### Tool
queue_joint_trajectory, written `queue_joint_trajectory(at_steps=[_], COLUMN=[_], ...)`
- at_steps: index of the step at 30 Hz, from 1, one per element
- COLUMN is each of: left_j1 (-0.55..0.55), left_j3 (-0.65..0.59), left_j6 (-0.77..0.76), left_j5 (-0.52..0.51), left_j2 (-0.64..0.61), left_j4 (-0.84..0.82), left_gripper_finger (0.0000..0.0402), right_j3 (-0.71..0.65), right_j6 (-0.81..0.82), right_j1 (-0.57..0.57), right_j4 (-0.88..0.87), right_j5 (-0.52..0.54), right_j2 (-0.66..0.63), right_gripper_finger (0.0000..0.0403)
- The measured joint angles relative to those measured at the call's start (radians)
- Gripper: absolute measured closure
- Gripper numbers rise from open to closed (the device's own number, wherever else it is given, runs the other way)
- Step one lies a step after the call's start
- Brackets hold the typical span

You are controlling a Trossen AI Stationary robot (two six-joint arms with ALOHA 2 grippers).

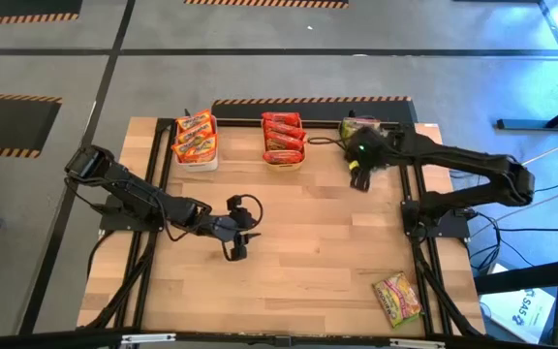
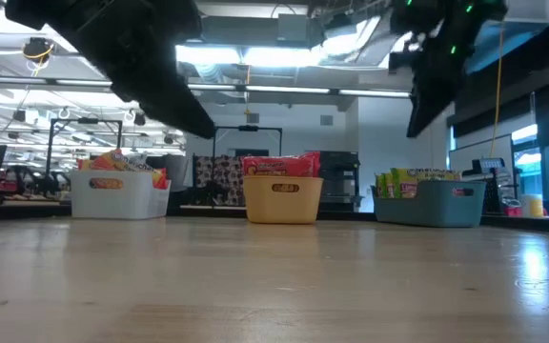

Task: Sort Maruchan noodles
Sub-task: Put the green noodle pack into the blue bin

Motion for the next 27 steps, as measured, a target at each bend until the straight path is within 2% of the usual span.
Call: queue_joint_trajectory(at_steps=[3,7,9,10,12,16,19,23,27], left_j1=[0.000,0.003,0.007,0.009,0.009,-0.014,-0.035,-0.053,-0.091], left_j3=[0.000,0.000,0.000,0.000,0.000,0.002,0.003,0.002,0.002], left_j6=[0.001,0.024,0.027,0.026,0.018,0.000,0.000,-0.044,-0.077], left_j5=[-0.001,-0.006,-0.009,-0.008,0.001,0.010,0.016,0.058,0.048], left_j2=[0.000,0.000,0.000,0.000,0.000,0.024,0.061,0.111,0.150], left_j4=[0.037,0.086,0.115,0.126,0.154,0.238,0.317,0.380,0.408], left_gripper_finger=[0.0243,0.0243,0.0243,0.0243,0.0243,0.0243,0.0243,0.0243,0.0243], right_j3=[-0.001,-0.030,-0.047,-0.055,-0.062,-0.065,-0.065,-0.066,-0.066], right_j6=[0.121,0.233,0.232,0.230,0.243,0.300,0.348,0.438,0.562], right_j1=[0.066,0.162,0.218,0.245,0.301,0.418,0.519,0.672,0.809], right_j4=[0.027,0.176,0.247,0.283,0.353,0.396,0.391,0.388,0.391], right_j5=[-0.296,-0.692,-0.830,-0.860,-0.844,-0.668,-0.583,-0.426,-0.343], right_j2=[-0.042,-0.064,-0.063,-0.062,-0.055,-0.045,-0.044,-0.037,-0.009], right_gripper_finger=[0.0175,0.0175,0.0175,0.0175,0.0175,0.0176,0.0188,0.0234,0.0299])
